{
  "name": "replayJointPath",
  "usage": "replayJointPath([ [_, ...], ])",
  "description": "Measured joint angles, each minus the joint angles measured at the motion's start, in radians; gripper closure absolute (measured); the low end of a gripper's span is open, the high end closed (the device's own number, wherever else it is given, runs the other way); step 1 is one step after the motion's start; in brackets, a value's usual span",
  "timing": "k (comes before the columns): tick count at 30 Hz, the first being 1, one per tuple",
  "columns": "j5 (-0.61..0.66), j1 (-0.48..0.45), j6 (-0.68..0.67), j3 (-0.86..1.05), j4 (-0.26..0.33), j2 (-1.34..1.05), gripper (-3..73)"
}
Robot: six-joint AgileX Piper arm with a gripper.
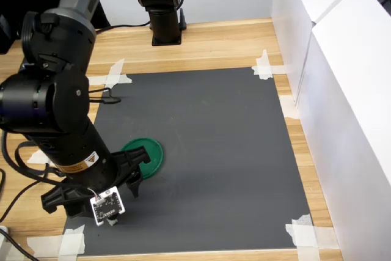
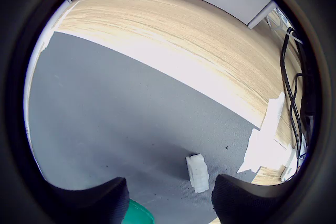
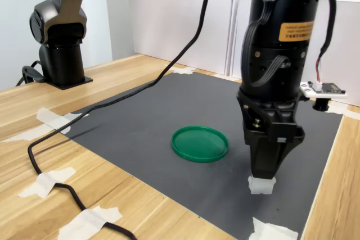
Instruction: Grasp a white terminal and put it on the green lid.
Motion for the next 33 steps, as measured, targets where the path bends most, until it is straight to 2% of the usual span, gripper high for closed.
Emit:
replayJointPath([
  [6,0.000,-0.008,-0.016,0.000,0.000,-0.014,3.3],
  [17,0.000,-0.076,-0.095,-0.001,0.000,-0.021,3.3],
  [33,-0.006,-0.063,-0.124,-0.053,0.007,-0.008,3.4],
])
